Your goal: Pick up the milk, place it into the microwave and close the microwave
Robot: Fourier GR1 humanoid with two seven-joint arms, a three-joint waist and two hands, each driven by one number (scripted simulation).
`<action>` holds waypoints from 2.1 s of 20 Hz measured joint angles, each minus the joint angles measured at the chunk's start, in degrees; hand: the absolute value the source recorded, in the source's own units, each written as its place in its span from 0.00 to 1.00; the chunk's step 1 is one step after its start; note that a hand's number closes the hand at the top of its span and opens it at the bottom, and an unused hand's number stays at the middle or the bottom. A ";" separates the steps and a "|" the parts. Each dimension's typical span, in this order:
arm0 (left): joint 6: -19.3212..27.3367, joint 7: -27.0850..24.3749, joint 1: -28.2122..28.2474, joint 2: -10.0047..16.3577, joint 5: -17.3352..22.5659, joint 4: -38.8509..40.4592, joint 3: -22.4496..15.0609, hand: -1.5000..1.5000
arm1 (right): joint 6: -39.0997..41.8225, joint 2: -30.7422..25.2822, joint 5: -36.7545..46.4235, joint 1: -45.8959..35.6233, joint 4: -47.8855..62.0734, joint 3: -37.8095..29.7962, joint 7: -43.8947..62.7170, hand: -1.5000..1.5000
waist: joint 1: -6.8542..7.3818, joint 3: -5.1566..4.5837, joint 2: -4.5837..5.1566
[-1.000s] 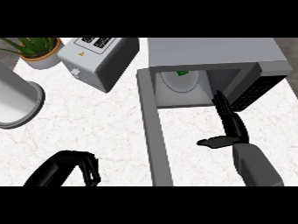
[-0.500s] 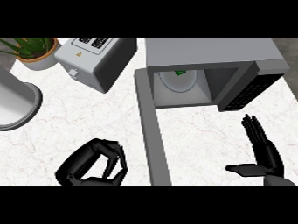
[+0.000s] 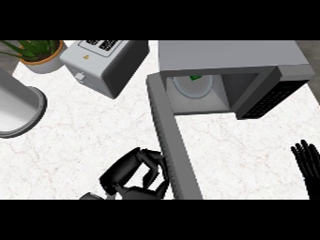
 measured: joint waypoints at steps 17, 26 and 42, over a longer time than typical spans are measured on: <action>31.79 5.36 -17.65 1.04 16.51 13.93 -27.67 1.00 | 10.85 -4.40 -19.36 10.97 -33.44 5.76 17.60 0.00 | -2.76 -0.01 0.76; 44.90 6.76 -28.59 0.77 25.16 17.40 -32.09 1.00 | 12.41 -6.55 -24.84 10.63 -42.68 8.34 23.35 0.00 | -5.48 -0.09 1.51; 55.41 2.38 -44.81 -0.15 39.66 28.39 -28.31 1.00 | 8.66 -9.43 -32.20 10.26 -51.07 8.93 32.00 0.00 | -8.83 -0.02 2.94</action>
